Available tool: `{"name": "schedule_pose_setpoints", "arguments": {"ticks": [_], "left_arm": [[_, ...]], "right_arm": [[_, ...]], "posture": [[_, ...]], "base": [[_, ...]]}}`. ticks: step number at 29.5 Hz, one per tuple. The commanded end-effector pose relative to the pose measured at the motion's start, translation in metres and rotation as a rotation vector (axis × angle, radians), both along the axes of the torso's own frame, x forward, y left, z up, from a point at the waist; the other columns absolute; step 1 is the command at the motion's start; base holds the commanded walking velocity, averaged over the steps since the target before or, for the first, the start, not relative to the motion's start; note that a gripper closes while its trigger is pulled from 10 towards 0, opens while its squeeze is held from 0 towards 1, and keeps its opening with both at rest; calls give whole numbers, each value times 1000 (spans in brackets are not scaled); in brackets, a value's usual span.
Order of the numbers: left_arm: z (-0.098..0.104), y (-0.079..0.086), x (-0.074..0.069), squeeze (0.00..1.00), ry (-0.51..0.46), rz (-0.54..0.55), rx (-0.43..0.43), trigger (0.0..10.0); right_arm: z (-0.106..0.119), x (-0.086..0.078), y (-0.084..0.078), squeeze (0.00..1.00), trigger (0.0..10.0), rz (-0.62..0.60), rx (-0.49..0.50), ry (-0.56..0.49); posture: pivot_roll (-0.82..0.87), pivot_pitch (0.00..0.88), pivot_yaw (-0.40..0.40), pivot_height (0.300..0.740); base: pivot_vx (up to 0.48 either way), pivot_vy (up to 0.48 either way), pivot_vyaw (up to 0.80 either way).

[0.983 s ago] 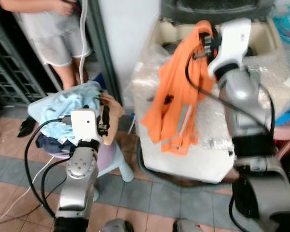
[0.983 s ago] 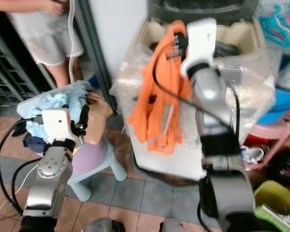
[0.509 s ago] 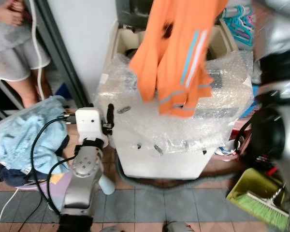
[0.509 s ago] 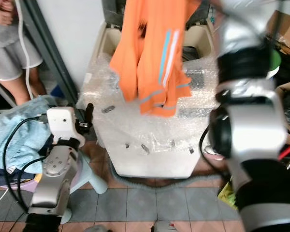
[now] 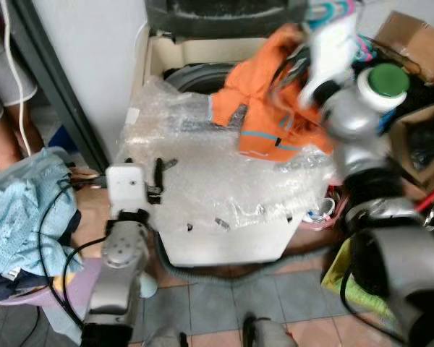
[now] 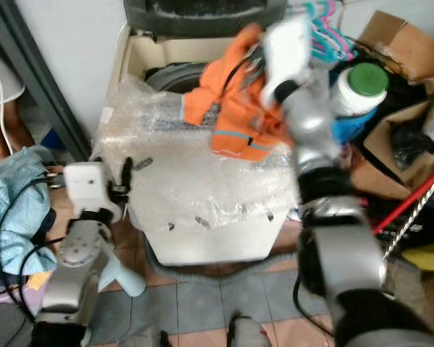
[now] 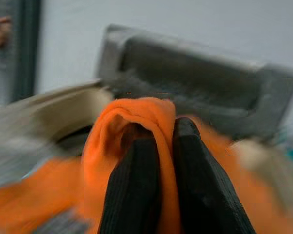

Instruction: Clothes washing

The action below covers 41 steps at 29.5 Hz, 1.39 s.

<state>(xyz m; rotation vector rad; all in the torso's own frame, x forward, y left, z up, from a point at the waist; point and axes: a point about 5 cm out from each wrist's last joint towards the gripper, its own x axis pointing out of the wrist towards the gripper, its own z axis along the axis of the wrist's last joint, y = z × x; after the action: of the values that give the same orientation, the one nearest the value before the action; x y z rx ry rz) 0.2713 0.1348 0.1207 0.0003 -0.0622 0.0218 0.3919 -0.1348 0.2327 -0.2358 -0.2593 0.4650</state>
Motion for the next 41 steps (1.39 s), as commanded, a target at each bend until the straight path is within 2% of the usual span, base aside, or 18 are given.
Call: {"name": "schedule_pose_setpoints", "arguments": {"ticks": [1, 4, 7, 8, 13, 19, 20, 23, 25, 28, 31, 34, 36, 37, 38, 41], "left_arm": [[1, -3, 0, 0, 0, -7, 13, 10000], [2, -6, 0, 0, -1, -16, 12, 10000], [2, -6, 0, 0, -1, -19, 12, 10000], [2, -5, 0, 0, 0, -21, 13, 10000], [0, -1, -3, 0, 13, 10, 11, 10000], [0, 0, -3, 0, 15, 13, 19, 10000], [0, 0, -2, 0, 14, 12, 21, 10000], [0, 0, -2, 0, 15, 11, 22, 10000], [2, 0, 0, 0, 11, 11, 13, 10000], [3, -3, 1, 0, 12, 20, 16, 10000], [2, -6, 2, 0, 13, 10, 4, 10000], [1, -5, 3, 0, 16, 7, 7, 10000], [1, -7, 5, 0, 17, 3, 10, 10000], [1, -7, 5, 0, 17, 3, 10, 10000], [3, -8, 7, 0, 13, -1, 9, 10000], [3, -10, 8, 0, 11, 1, 8, 10000]], "right_arm": [[14, -4, 0, 0, 10000, 15, 20, -40], [-5, -11, -1, 0, 10000, 15, 22, 7], [-10, -14, -2, 0, 10000, 20, 27, 22], [-10, -18, -2, 1000, 10000, 28, 39, 25], [-12, -34, -15, 1000, 10000, -95, 10, -65], [-33, -56, -16, 1000, 10000, -158, 4, -46], [-40, -63, -17, 1000, 10000, -187, 34, -23], [-46, -68, -16, 1000, 10000, -203, 37, -6], [-66, -81, -7, 1000, 10000, -210, 35, 76], [-77, -86, -1, 1000, 10000, -216, 64, 143], [-74, -79, 2, 1000, 10000, -215, 54, 136], [-58, -54, 9, 1000, 10000, -212, 44, 108], [-39, -30, 13, 1000, 10000, -244, 84, 95], [-39, -30, 13, 1000, 10000, -244, 84, 95], [-24, -17, 20, 1000, 10000, -253, 116, 92], [-9, -6, 28, 1000, 10000, -261, 149, 104]], "posture": [[-44, 0, 67, 740], [-48, 0, 72, 740], [-49, 0, 77, 740], [-49, 0, 77, 740], [-46, 0, 63, 740], [-42, 0, 65, 740], [-44, 0, 68, 740], [-49, 0, 71, 740], [-52, 0, 72, 740], [-50, 0, 67, 740], [-45, 0, 62, 740], [-54, 0, 67, 740], [-58, 0, 69, 740], [-58, 0, 69, 740], [-59, 0, 67, 740], [-51, 0, 60, 740]], "base": [[0, 0, 0], [0, 0, 0], [0, 0, 0], [0, 0, 0], [0, 0, 0], [0, 0, 0], [0, 0, 0], [0, 0, 0], [0, 0, 0], [0, 0, 0], [0, 0, 0], [0, 0, 0], [0, 0, 0], [0, 0, 0], [0, 0, 0], [0, 0, 0]]}}
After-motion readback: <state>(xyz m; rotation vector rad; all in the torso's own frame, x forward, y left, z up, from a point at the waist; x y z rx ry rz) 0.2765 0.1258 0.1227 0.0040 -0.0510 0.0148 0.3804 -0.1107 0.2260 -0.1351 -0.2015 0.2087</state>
